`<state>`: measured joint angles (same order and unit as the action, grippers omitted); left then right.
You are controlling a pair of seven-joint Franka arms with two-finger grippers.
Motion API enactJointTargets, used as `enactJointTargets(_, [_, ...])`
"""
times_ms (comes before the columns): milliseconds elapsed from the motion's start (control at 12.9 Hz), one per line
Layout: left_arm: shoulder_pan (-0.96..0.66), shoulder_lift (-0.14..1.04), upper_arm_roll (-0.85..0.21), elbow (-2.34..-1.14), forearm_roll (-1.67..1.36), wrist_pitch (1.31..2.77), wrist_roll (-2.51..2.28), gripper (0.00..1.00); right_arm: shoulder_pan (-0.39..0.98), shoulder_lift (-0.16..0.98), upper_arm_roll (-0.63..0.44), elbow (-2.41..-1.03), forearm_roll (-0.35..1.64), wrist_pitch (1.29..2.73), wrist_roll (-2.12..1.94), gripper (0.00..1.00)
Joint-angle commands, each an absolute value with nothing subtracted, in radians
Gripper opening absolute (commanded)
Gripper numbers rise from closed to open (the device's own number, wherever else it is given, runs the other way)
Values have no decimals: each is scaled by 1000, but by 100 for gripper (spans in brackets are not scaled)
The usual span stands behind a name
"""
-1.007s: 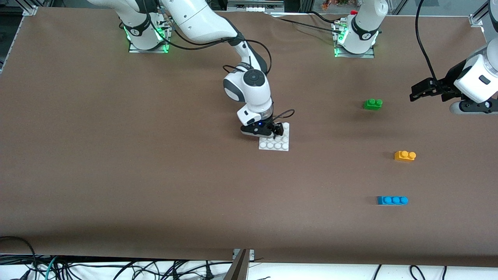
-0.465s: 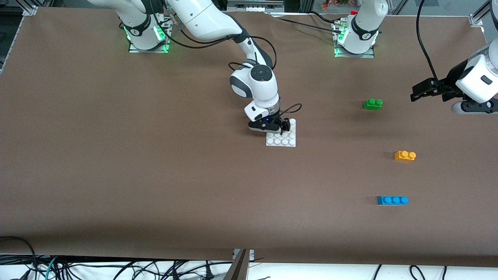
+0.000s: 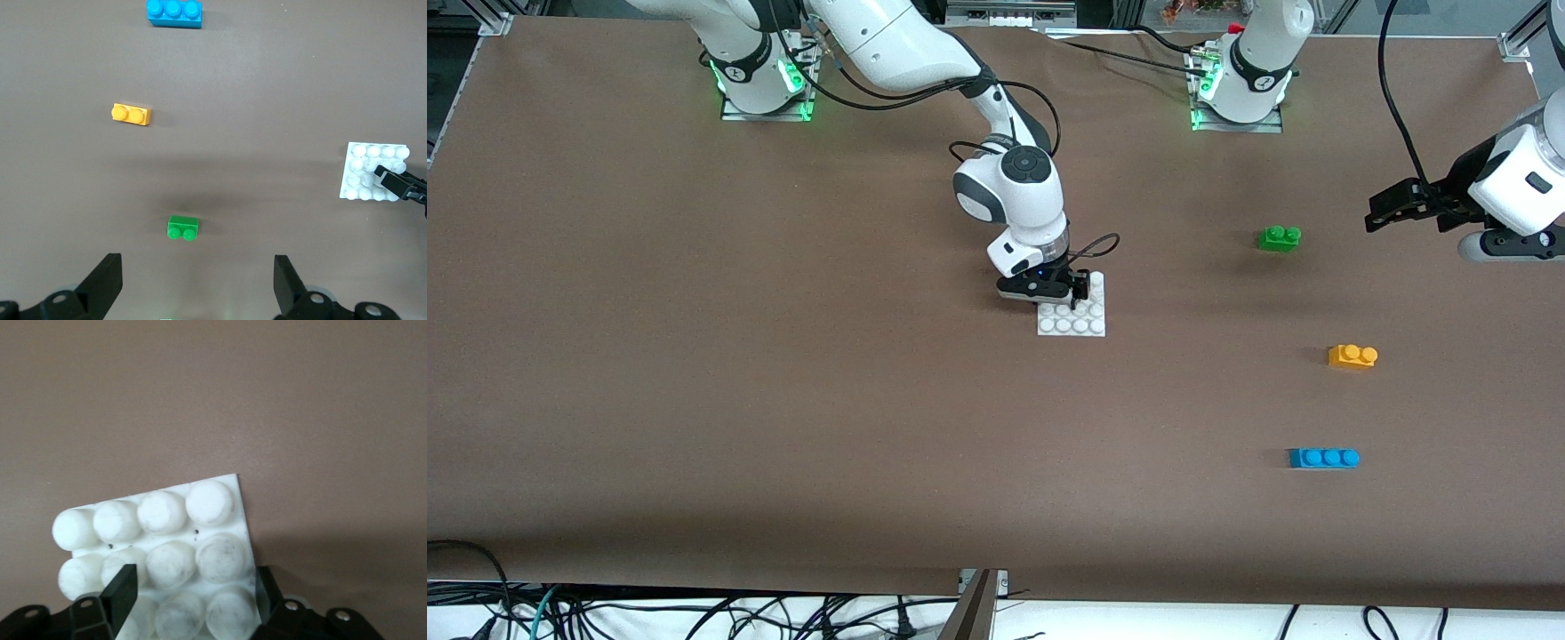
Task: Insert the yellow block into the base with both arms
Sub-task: 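Open the right gripper and release the white plate, then retract the right gripper while the left gripper reaches the yellow brick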
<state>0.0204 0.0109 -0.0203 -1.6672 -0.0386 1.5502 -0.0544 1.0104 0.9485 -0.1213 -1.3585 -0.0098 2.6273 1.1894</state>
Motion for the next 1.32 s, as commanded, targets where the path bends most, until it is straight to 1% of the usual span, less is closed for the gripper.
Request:
enactJointTargets(0, [31,23,-26,-1640,-61,1523,-51,100,980,910,-111,-1347,-18,2611,1175,91])
enactJointTargets(77, [32,23,-26,-1640,-61,1523,-51,100,965,890,-97,-1348,-18,2596,1174,96])
enactJointTargets(155, [34,23,-26,-1640,-61,1523,-51,100,947,862,-89,-1348,-18,2573,1167,98])
enactJointTargets(310, [40,25,-26,-1640,-61,1523,-49,100,911,792,-75,-1359,-15,2513,1129,99])
enactJointTargets(542, [69,38,-26,-1640,-69,1523,-49,100,823,637,-60,-1406,0,2285,950,99])
enactJointTargets(697, [86,55,-25,-1638,-63,1531,-48,100,728,525,-57,-1427,76,2086,797,99])
enactJointTargets(774, [90,64,-25,-1637,-52,1531,-48,100,668,476,-57,-1425,89,1966,690,99])
enactJointTargets(929, [123,98,-25,-1635,-49,1534,-46,100,565,389,-57,-1425,107,1788,512,99])
enactJointTargets(1007, [124,126,-25,-1634,-46,1542,-43,100,511,349,-54,-1425,107,1720,447,99])
enactJointTargets(1084, [126,156,-25,-1634,-23,1587,-28,100,450,306,-35,-1433,107,1654,384,99])
enactJointTargets(1162, [126,181,-25,-1634,18,1644,10,100,361,246,9,-1469,104,1614,347,99])
enactJointTargets(1239, [130,216,-25,-1634,53,1701,49,100,274,168,52,-1547,94,1623,325,99])
